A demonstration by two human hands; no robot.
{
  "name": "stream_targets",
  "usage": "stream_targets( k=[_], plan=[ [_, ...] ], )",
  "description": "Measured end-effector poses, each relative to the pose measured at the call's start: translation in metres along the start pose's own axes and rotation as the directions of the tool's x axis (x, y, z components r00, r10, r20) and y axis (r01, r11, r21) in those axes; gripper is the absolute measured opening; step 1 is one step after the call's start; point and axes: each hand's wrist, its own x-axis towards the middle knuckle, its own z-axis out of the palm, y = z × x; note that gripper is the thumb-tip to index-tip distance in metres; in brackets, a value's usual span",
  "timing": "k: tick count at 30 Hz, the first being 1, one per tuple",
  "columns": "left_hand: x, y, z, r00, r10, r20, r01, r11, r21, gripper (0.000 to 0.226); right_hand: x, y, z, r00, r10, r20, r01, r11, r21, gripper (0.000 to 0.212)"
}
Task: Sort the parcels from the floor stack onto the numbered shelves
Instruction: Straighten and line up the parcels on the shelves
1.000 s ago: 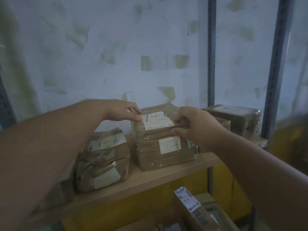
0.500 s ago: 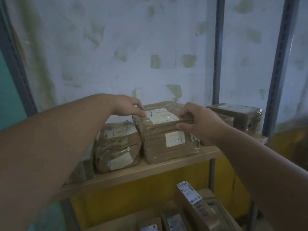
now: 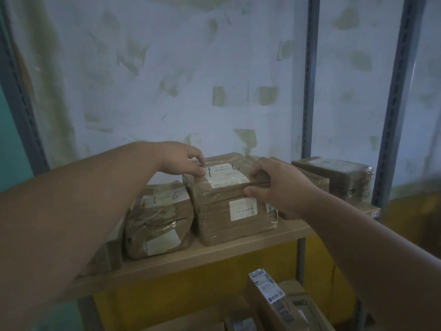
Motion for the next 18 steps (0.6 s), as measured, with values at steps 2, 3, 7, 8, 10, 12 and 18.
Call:
stream_targets(
  k=[2, 3, 7, 8, 10, 12, 18],
  plan=[
    [0.0, 0.008, 0.0, 0.998, 0.055, -0.013, -0.055, 0.998, -0.004, 0.049, -0.002, 0.001, -0.004, 1.0, 0.009, -0.025, -0.009, 1.0, 0.0, 0.034],
    [0.0, 0.012, 0.0, 0.997, 0.081, -0.017, -0.081, 0.997, -0.01, 0.049, -0.004, 0.002, -0.008, 0.999, 0.015, -0.042, -0.016, 1.0, -0.007, 0.036],
    [0.006, 0.031, -0.001, 0.985, 0.171, -0.029, -0.171, 0.985, -0.004, 0.048, -0.015, 0.01, -0.023, 0.996, 0.017, -0.083, -0.022, 0.998, -0.062, 0.038],
    [0.009, 0.038, -0.002, 0.982, 0.186, -0.035, -0.186, 0.982, -0.003, 0.049, -0.018, 0.014, -0.028, 0.995, 0.016, -0.097, -0.023, 0.997, -0.067, 0.036],
    [0.017, 0.053, -0.004, 0.976, 0.216, -0.038, -0.216, 0.976, 0.003, 0.051, -0.023, 0.026, -0.037, 0.993, 0.02, -0.117, -0.031, 0.996, -0.089, 0.031],
    [0.028, 0.073, -0.007, 0.969, 0.245, -0.039, -0.245, 0.969, 0.013, 0.05, -0.025, 0.044, -0.048, 0.992, 0.035, -0.119, -0.051, 0.99, -0.133, 0.027],
    [0.071, 0.138, -0.011, 0.968, 0.25, -0.018, -0.248, 0.967, 0.063, 0.046, -0.022, 0.103, -0.078, 0.997, 0.073, -0.034, -0.078, 0.975, -0.208, 0.026]
  ],
)
